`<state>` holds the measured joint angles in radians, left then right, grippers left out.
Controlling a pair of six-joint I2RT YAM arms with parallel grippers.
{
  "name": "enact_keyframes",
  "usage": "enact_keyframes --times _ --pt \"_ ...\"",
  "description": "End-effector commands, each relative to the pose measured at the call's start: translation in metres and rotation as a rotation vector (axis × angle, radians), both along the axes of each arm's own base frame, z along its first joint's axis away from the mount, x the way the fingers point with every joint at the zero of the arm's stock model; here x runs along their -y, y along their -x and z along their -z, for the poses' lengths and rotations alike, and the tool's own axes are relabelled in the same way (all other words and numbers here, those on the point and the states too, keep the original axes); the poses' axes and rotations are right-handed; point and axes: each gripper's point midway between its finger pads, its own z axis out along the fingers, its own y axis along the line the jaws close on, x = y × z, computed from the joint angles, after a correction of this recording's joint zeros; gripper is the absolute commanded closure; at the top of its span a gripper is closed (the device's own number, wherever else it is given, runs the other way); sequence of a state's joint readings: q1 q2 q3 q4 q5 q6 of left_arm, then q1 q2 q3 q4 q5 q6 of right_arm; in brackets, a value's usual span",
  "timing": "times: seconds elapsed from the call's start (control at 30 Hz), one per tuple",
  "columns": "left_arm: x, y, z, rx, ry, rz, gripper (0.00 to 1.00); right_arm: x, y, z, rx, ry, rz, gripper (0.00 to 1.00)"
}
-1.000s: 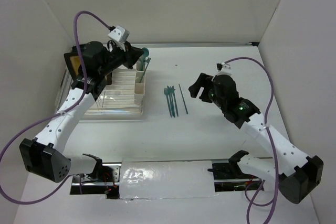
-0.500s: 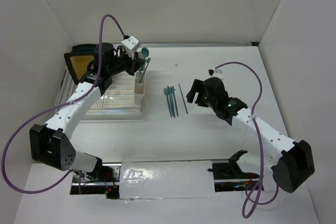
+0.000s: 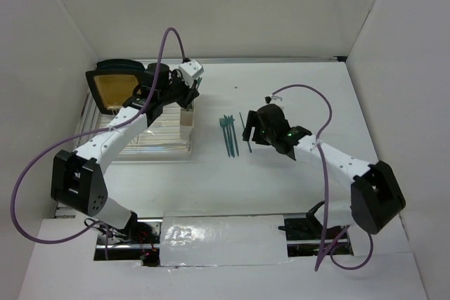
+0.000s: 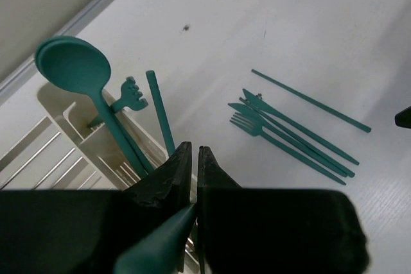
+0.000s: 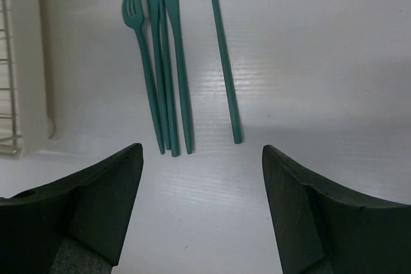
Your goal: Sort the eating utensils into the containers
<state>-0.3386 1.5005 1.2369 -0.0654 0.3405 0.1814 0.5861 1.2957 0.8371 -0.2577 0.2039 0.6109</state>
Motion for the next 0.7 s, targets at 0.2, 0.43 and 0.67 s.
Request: enact_keyframes --times 0.2,0.43,0.67 --pt "-0.008 -0.015 -0.005 0.049 -0.074 -0.073 0.69 -0.018 -0.017 0.012 -0.002 0.104 -0.019 0.18" --pt "-0.011 -0.006 -0.039 0.090 -0.038 -0.091 0.29 -0.027 -0.024 0.020 -0.010 0.131 -0.046 0.18" --pt "-0.017 0.009 -0.090 0.129 0.053 -0.132 0.14 -0.031 -0.037 0.032 -0.014 0.210 -0.045 0.21"
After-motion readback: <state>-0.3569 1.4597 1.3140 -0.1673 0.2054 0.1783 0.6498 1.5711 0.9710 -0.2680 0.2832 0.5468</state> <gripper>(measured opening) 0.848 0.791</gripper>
